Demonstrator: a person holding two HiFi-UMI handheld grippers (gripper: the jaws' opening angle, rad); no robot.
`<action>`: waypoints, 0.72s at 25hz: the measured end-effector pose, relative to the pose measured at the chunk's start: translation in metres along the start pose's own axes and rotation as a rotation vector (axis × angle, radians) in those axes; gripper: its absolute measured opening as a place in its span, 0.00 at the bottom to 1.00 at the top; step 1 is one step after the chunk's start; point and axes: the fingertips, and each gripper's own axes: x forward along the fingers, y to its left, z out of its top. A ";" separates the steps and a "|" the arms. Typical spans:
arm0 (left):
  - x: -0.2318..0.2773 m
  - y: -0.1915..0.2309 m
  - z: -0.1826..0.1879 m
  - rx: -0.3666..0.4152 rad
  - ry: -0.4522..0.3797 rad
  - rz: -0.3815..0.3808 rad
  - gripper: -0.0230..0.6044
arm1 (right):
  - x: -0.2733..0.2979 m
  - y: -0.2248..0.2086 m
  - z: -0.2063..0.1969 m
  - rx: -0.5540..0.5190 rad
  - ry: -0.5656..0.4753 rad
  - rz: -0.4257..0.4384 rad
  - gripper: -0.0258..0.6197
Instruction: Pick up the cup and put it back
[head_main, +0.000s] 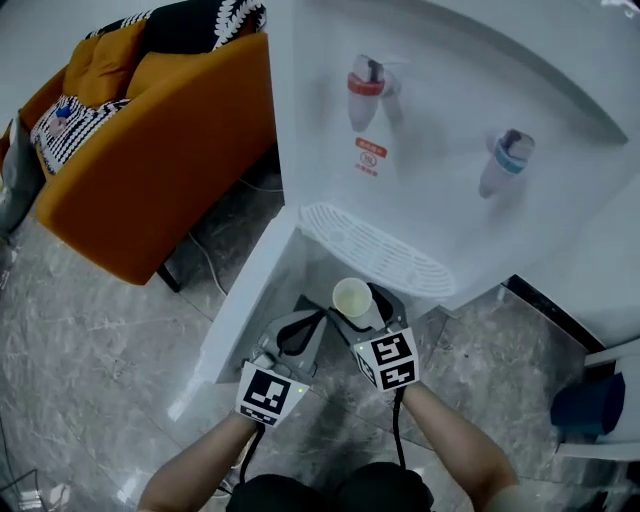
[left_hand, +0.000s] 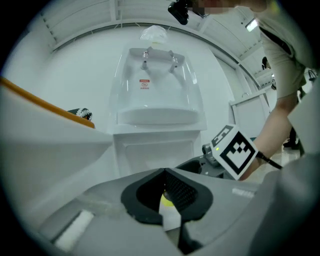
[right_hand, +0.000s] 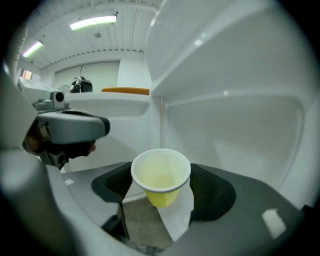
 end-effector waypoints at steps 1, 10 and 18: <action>-0.004 -0.005 0.005 -0.010 0.009 -0.006 0.04 | -0.011 0.006 0.006 -0.010 0.006 0.011 0.60; -0.060 -0.039 0.087 -0.033 0.078 -0.022 0.04 | -0.113 0.047 0.071 -0.029 0.072 0.064 0.60; -0.122 -0.015 0.211 -0.077 0.124 0.008 0.04 | -0.203 0.079 0.188 0.003 0.095 0.098 0.60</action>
